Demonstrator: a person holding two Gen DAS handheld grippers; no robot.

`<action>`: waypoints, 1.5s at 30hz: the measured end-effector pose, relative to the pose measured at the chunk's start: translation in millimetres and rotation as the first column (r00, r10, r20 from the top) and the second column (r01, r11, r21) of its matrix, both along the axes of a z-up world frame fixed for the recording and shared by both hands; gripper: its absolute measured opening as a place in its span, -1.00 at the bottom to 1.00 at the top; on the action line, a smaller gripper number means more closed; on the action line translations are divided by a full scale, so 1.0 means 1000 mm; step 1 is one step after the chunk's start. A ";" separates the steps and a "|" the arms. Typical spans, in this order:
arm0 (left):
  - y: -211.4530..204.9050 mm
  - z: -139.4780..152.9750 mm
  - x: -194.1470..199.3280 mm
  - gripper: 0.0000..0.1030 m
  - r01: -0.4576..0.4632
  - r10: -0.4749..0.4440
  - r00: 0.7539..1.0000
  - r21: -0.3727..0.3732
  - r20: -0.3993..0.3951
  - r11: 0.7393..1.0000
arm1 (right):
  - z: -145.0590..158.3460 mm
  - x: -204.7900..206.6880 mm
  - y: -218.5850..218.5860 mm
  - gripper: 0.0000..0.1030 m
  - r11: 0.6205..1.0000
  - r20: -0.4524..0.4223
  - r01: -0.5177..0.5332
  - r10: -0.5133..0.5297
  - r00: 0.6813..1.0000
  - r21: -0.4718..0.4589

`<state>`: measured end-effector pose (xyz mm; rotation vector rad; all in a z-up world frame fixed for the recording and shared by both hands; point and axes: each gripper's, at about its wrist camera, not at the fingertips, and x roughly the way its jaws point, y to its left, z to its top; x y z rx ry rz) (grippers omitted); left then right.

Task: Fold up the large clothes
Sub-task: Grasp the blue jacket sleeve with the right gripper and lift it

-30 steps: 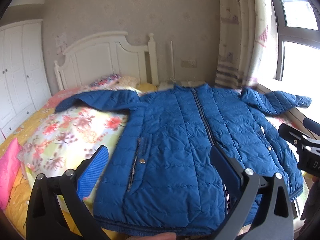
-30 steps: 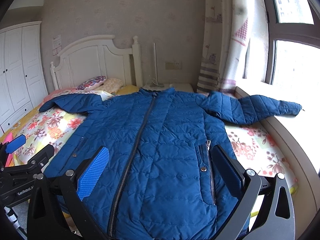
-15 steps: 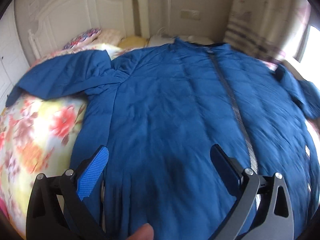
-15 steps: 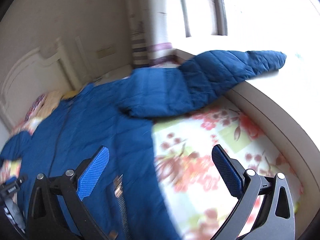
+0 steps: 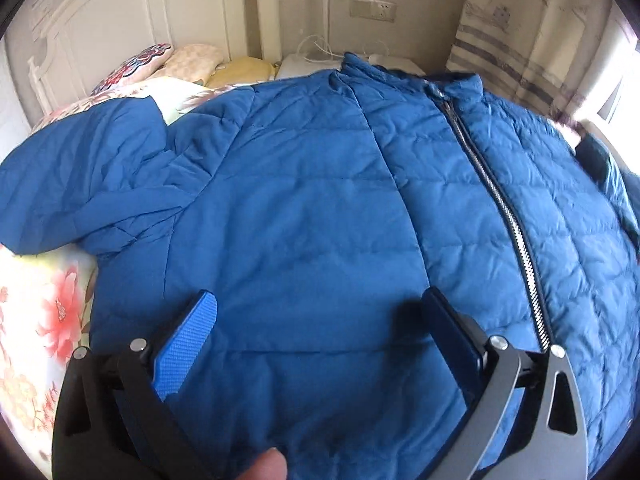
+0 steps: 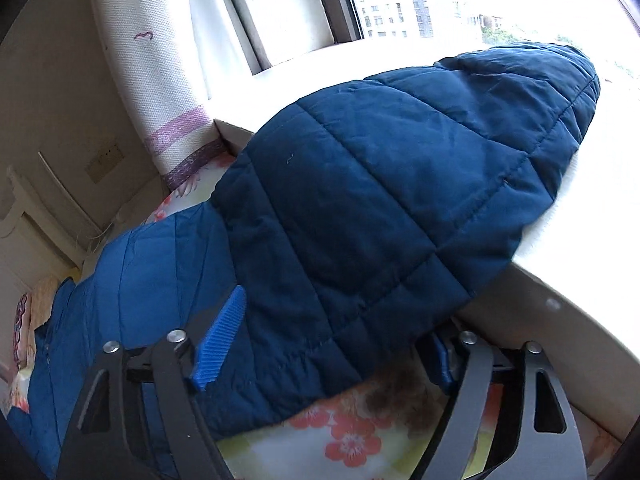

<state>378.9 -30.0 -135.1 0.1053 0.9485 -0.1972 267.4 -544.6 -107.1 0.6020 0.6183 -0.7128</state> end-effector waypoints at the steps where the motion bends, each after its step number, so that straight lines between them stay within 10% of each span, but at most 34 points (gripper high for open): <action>1: 0.001 -0.001 0.000 0.96 -0.001 0.001 1.000 -0.009 -0.003 1.000 | 0.003 0.003 -0.003 -0.16 1.000 0.019 0.010 -0.010 1.000 -0.009; 6: 0.001 -0.001 0.001 0.96 0.008 -0.008 1.000 -0.011 -0.014 1.000 | 0.052 0.012 0.040 -0.54 0.972 0.117 -0.105 0.131 0.984 -0.209; 14: 0.003 0.000 -0.001 0.96 0.015 -0.015 1.000 -0.033 -0.007 0.999 | 0.092 0.063 0.212 -0.60 0.704 0.011 -0.550 0.620 0.785 -0.449; 19: 0.004 0.000 -0.002 0.96 0.015 -0.015 1.000 -0.046 -0.005 0.999 | 0.040 0.079 0.298 -0.60 0.558 -0.160 -0.753 0.756 0.634 -0.349; 24: 0.004 0.001 -0.003 0.96 0.016 -0.016 1.000 -0.050 -0.002 0.999 | -0.009 0.086 0.307 -0.48 0.544 -0.284 -0.822 0.772 0.569 -0.169; 28: 0.006 0.001 -0.002 0.96 0.016 -0.016 1.000 -0.055 -0.003 0.998 | 0.001 0.069 0.295 0.29 0.540 -0.211 -0.841 0.819 0.534 -0.031; 31: 0.007 0.001 -0.002 0.96 0.016 -0.016 1.000 -0.061 -0.003 0.998 | 0.022 0.022 0.273 0.28 0.581 -0.117 -0.812 0.803 0.584 -0.063; 38: 0.007 0.002 -0.002 0.96 0.017 -0.017 1.000 -0.063 -0.002 0.998 | 0.032 -0.021 0.133 0.23 0.891 0.203 -0.442 0.417 0.886 0.101; 42: 0.007 0.001 -0.002 0.96 0.018 -0.018 1.000 -0.064 -0.001 0.998 | 0.005 0.003 0.083 0.22 0.881 0.209 -0.391 0.343 0.916 0.267; 45: 0.008 0.002 -0.003 0.96 0.020 -0.020 1.000 -0.077 0.000 0.997 | 0.004 0.030 0.094 -0.41 0.856 0.211 -0.449 0.403 0.891 0.258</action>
